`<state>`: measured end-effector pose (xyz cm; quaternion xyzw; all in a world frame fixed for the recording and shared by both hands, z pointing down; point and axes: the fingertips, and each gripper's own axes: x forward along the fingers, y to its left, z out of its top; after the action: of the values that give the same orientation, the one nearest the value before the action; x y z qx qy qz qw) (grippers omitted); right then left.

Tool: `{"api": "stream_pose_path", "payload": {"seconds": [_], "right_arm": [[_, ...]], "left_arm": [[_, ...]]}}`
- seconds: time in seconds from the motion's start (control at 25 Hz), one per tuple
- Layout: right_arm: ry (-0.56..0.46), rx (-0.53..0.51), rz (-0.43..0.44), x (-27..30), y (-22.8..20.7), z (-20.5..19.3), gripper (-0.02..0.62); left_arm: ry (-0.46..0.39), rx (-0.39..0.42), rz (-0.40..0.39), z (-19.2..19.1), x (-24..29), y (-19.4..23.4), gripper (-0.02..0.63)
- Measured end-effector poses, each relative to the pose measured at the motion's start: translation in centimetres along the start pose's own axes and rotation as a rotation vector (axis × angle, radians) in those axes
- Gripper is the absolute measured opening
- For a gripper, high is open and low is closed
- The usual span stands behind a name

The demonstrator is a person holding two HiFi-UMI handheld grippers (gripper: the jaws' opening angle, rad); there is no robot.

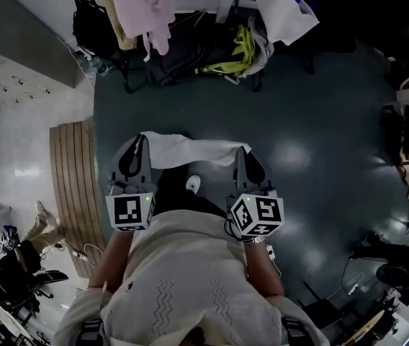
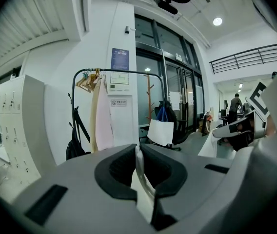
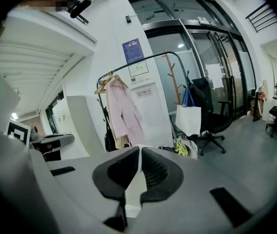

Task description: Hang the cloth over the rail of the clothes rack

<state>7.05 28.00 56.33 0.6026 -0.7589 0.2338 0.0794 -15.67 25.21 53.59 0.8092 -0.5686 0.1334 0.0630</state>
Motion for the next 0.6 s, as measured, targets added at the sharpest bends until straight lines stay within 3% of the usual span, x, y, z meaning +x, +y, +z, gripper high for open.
{"api": "stream_pose_path", "payload": {"seconds": [0.28,0.44,0.6], "right_arm": [[0.049,-0.016,-0.067,7.6,-2.9,2.4,0.023],[0.047,-0.046,-0.053,13.7,-2.2,5.6,0.023],[0.026,-0.090,-0.050,19.0,-0.6,9.0,0.023]], "left_arm": [[-0.004,-0.044,-0.063,0.6,9.0,1.5,0.025],[0.001,-0.042,-0.060,1.7,14.2,4.9,0.025],[-0.059,-0.061,-0.080,3.8,19.5,8.1,0.025]]}}
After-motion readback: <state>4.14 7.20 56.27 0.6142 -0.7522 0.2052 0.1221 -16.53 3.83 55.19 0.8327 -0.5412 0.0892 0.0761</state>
